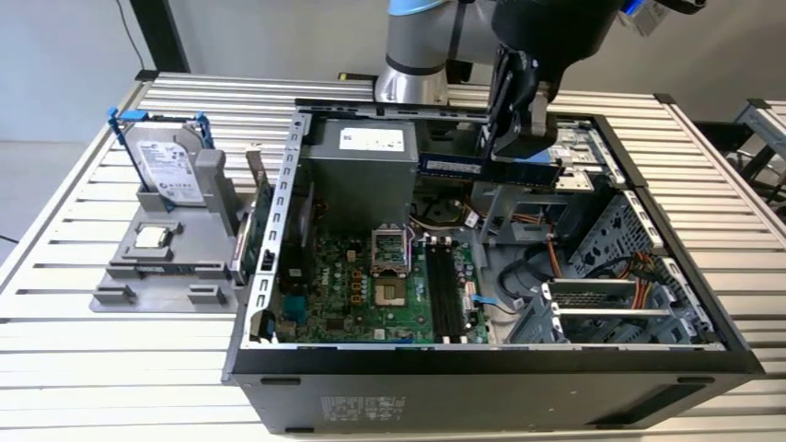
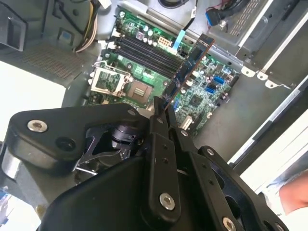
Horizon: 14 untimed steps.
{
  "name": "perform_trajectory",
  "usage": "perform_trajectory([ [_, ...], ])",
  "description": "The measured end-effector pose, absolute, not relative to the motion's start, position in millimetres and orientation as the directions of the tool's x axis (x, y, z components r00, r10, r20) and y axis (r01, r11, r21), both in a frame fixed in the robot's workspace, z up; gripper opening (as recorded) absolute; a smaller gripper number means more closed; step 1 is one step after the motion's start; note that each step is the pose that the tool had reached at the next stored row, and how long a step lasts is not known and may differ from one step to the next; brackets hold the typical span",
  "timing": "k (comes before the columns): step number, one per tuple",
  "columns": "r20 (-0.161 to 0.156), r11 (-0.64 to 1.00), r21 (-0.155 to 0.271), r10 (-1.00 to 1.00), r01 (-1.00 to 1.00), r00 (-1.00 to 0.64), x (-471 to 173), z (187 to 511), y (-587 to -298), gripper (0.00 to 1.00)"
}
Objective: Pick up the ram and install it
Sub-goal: 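Insert the ram into the slot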
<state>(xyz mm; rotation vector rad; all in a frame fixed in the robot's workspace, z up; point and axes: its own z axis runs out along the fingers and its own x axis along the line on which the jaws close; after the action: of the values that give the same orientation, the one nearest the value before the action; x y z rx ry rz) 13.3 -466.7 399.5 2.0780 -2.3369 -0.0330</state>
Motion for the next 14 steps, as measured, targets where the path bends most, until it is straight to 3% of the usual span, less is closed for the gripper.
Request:
perform_trajectory([
  [14, 0.006, 0.117, 0.024, -0.993, -0.993, -0.117, 13.3, 399.6, -466.6, 0.0],
])
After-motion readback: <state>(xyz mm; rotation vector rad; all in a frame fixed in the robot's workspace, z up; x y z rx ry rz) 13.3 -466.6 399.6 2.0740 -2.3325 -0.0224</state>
